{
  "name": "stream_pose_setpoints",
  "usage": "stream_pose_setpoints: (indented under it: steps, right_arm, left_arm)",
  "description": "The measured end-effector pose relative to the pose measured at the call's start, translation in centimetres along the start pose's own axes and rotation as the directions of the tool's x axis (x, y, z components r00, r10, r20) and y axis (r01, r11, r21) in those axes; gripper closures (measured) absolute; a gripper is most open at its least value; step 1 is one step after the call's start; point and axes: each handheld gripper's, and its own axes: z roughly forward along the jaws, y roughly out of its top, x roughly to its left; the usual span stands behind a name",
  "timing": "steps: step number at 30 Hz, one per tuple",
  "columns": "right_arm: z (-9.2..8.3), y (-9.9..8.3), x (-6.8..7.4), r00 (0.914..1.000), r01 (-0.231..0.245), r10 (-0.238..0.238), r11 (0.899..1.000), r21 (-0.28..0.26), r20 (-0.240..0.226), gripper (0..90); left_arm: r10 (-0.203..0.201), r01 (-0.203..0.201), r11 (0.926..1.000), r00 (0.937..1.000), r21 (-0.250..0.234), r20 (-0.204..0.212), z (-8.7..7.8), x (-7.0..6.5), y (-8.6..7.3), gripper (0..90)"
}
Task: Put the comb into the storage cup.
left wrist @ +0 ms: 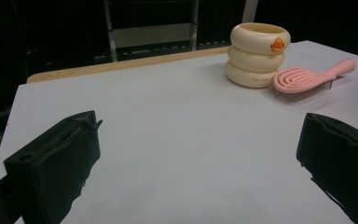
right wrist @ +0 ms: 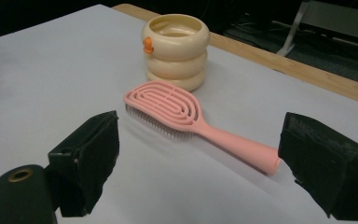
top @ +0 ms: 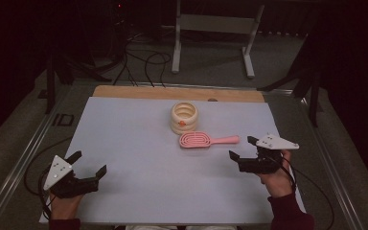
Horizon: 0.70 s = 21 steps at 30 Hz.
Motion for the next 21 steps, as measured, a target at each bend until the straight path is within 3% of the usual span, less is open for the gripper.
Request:
stream_pose_setpoints:
  steps: [15,21]
  right_arm:
    - [1.8,2.3,-0.6,0.9986,0.052,-0.053,0.992,0.111,0.007,11.7]
    - [2.8,3.0,-0.6,0.9960,0.089,-0.089,0.981,0.171,-0.006,12.0]
  left_arm:
    - [0.001,-0.001,1.0000,1.0000,0.000,-0.002,0.0,0.0,0.0,0.0]
    - [0.000,0.000,1.0000,1.0000,0.001,-0.004,0.0,0.1,0.0,0.0]
